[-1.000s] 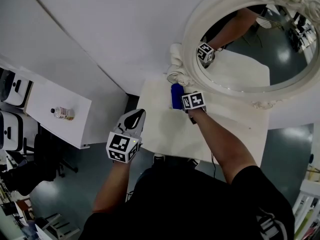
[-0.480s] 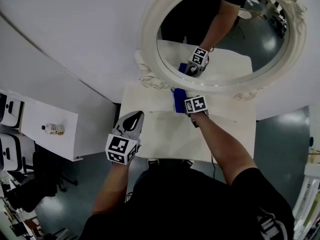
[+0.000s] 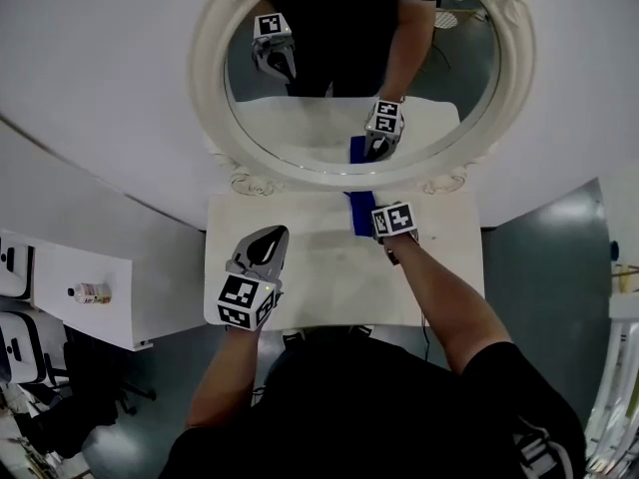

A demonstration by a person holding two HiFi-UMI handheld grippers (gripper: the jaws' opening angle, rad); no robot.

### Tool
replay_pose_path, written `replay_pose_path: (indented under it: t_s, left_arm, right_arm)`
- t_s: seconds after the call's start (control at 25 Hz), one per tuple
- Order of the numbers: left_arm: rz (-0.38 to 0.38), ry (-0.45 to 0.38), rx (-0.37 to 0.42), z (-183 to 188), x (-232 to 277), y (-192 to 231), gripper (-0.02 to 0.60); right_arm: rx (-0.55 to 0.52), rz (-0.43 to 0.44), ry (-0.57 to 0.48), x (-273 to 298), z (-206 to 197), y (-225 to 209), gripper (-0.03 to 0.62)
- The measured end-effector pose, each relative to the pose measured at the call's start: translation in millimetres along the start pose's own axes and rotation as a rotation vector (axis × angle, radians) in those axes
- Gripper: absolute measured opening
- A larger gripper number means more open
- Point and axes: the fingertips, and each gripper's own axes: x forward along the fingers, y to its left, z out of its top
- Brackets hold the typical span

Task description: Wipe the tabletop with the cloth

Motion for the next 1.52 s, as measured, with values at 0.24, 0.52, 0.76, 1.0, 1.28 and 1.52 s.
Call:
replay_pose_path:
  t_s: [0.24,0.52,0.76,1.0,1.28,1.52]
  left_arm:
    - [-0.057,-0.015,0.02,17.8,38.5,-39.5,0.012]
    - [-0.106,-0.01,0.027,22.2,74.4,-79.9,0.012]
    - [-0.147,-0.007,0.04,28.2,100.7,-109.9,0.012]
    - [-0.165,-0.005,0.053,34.0,117.3,-127.5,0.012]
    - [-0.168,0.005,0.054,31.4,122.0,-134.7,0.012]
    - [-0.164,-0.003,0.057,32.8,114.5,-126.8,0.012]
  right_arm:
    - [0.059,-0.058,-0.012,-36.5,-20.7,-69.3,0.043]
    - [0.128,-0.109,-0.026,-72.6,-47.2,-138.4,0.043]
    - [0.154,-0.169,-0.03,-101.6,-65.2,-194.3,0.043]
    - [0.2,-0.22,-0.037,-124.4,-79.9,-241.5,0.043]
    - [0.218,-0.236,-0.051,-134.0,-85.5,-258.2,0.043]
    - [0.223,-0.256,-0.064,-138.6,-78.6,-252.5,0.041]
